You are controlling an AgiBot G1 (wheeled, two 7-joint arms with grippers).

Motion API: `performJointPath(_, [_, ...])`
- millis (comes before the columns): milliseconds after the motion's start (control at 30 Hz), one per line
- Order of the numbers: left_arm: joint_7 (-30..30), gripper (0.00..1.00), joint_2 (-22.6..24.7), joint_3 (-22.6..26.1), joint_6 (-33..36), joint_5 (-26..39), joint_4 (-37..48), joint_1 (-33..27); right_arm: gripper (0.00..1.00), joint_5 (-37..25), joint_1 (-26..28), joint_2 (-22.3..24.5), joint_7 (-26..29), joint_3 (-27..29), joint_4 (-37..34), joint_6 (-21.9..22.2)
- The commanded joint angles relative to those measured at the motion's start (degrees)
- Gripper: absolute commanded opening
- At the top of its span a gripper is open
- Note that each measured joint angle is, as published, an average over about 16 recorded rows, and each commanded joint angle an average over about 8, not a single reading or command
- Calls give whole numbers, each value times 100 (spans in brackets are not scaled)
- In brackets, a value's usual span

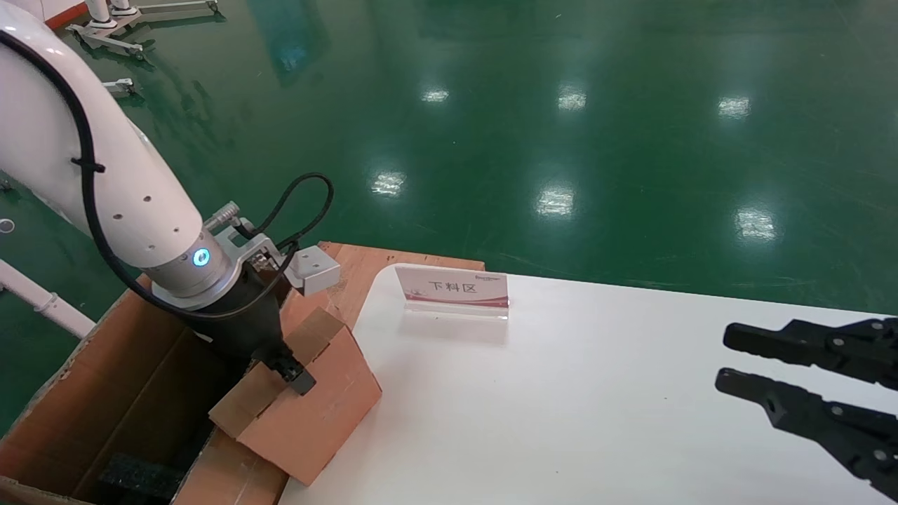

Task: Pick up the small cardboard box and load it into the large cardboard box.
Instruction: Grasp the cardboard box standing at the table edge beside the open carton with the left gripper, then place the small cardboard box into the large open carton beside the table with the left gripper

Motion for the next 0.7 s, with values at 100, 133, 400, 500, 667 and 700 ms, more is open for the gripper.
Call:
performJointPath(100, [9,0,7,-5,-2,-6,28,-5,0,0,0,0,0,0,0,0])
performJointPath(133, [16,0,9,-15,-2,-23,49,-21,0,0,0,0,0,0,-1,0])
performJointPath(400, [53,0,-23,-257,99,-448,237,-376,0,1,3,0,-3,-3,-4,-1])
performJointPath(500, [100,0,-41,-399,170,-637,346,-632,0,2,3,0,-3,-5,-5,-1])
performJointPath(667, [279,0,-63,-566,330,-726,659,-1300,0,3,4,1,-4,-7,-5,0])
performJointPath(700, [326,0,-61,-565,362,-704,738,-1457,0,3,4,1,-5,-7,-5,0])
